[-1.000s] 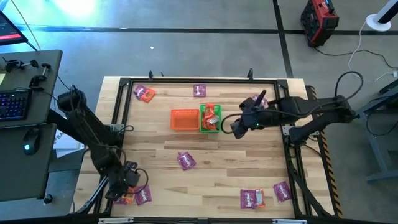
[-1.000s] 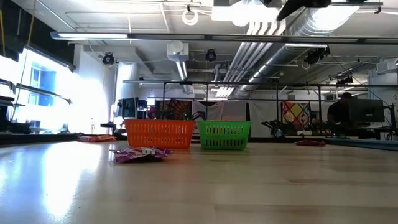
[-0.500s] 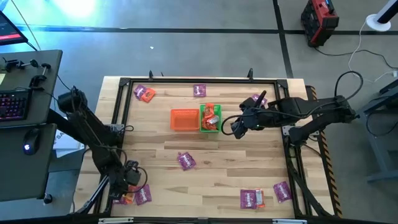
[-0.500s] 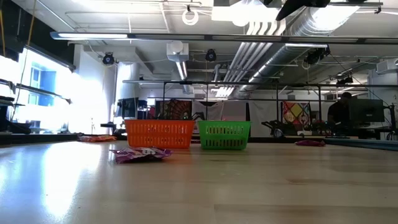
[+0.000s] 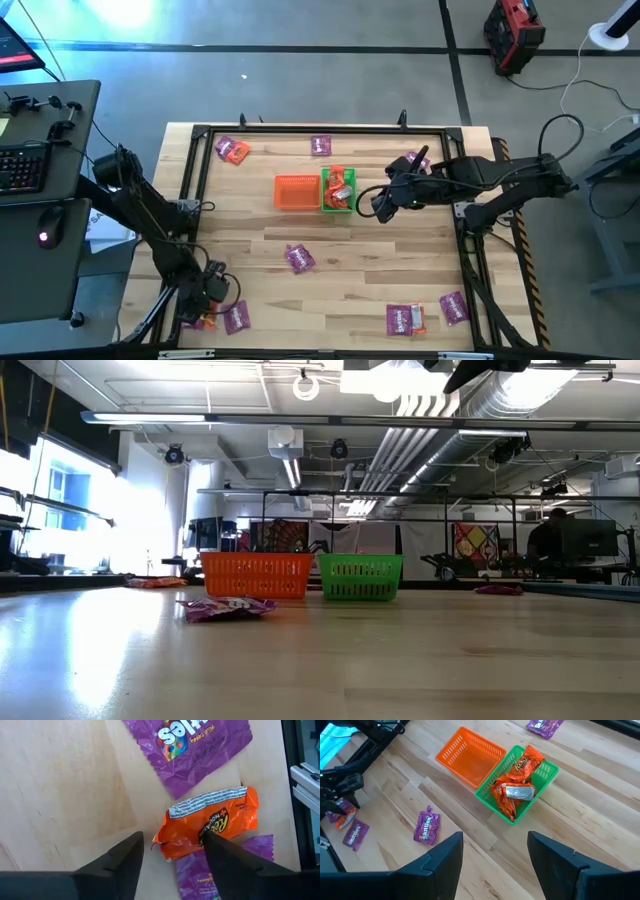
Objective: Sort candy by brand, put in halloween buckets
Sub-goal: Put the orange chocolate into the green bin
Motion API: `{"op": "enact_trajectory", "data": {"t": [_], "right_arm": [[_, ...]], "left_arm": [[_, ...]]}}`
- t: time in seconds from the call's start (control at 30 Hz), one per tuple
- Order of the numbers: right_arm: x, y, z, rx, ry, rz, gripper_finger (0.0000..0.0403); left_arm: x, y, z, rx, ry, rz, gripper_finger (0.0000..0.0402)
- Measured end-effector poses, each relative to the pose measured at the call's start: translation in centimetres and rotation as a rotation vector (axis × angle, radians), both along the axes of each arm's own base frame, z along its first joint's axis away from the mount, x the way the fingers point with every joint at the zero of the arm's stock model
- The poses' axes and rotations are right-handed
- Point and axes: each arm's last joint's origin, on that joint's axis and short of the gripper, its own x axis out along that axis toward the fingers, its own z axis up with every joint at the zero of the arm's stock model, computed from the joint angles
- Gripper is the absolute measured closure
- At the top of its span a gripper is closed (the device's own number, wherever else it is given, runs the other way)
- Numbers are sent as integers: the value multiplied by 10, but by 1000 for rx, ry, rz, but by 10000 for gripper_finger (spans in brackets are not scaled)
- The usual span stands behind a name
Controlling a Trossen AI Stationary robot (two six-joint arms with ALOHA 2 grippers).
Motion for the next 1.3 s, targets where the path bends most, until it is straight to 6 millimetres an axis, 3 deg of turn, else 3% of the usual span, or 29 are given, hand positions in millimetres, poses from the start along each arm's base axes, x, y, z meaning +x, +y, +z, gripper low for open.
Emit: {"op": "enact_trajectory", "data": {"t": [0.27,0.4,0.53,0.7,0.83,1.0,1.3], "right_arm": [[0,-1,0,-14,3,-9,187],[-1,-1,0,-15,6,-9,187],[-1,-1,-1,-17,14,-9,187],[-2,-4,0,-92,-6,-86,187],[1,-14,4,-168,-102,-267,187],[9,-34,12,-240,-202,-382,187],[29,-81,38,-364,-361,-224,187]], "left_arm": [[-5,11,14,-41,62,67,386],[-7,22,49,-142,26,136,384],[-9,45,100,-173,-110,235,398],[2,85,163,-69,-539,497,400],[28,117,187,125,-808,698,401],[88,152,175,143,-870,785,401],[209,228,105,123,-835,920,401]]}}
